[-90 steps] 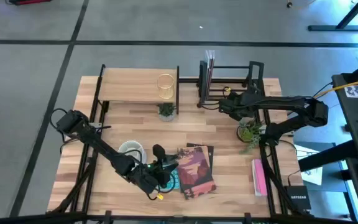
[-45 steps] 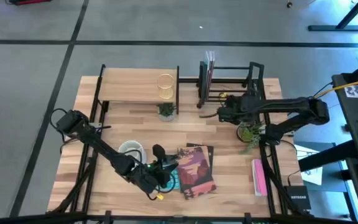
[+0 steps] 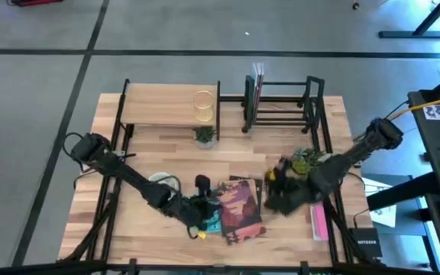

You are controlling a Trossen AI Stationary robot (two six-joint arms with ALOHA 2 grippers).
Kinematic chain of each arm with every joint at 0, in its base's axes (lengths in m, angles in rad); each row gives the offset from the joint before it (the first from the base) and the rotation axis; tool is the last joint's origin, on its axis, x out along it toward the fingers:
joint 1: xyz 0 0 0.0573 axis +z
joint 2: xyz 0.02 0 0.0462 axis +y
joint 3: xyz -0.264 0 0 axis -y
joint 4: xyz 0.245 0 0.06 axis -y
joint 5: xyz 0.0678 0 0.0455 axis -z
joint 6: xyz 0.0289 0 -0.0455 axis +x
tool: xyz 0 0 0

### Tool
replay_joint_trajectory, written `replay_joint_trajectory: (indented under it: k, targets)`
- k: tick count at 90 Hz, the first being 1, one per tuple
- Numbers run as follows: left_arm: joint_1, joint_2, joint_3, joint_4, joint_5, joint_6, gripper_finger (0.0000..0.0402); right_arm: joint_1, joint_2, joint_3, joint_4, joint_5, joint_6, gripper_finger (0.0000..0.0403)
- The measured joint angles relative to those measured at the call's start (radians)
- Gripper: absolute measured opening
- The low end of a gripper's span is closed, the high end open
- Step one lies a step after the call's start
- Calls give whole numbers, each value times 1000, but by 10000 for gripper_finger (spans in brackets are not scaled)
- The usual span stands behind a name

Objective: Stock shelves
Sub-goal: Put the purple book on the book shelf

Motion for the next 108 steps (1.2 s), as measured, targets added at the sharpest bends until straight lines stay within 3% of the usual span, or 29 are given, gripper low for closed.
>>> replay_joint_trajectory:
  k: [10,21,32,45,58,79,92,101,108]
  targets:
    - [79,20,0,14,118,-20,170,91,118,-9,328,-129,-136,153]
    - [171,61,0,38,266,-49,170,145,283,-10,558,-256,-132,153]
    - [236,104,0,33,342,-59,170,156,423,5,605,-351,10,153]
    - [290,148,0,79,480,-74,170,138,515,11,597,-355,108,153]
    - [320,183,0,111,595,-106,170,119,520,16,453,-318,213,153]
    - [321,187,1,103,577,-132,170,140,435,11,97,-197,382,153]
    - [313,188,2,108,599,-147,170,184,368,11,-230,-93,625,153]
    - [306,189,2,113,605,-179,170,224,343,9,-419,-95,780,153]
    - [292,189,2,116,602,-189,170,251,319,10,-455,-97,829,153]
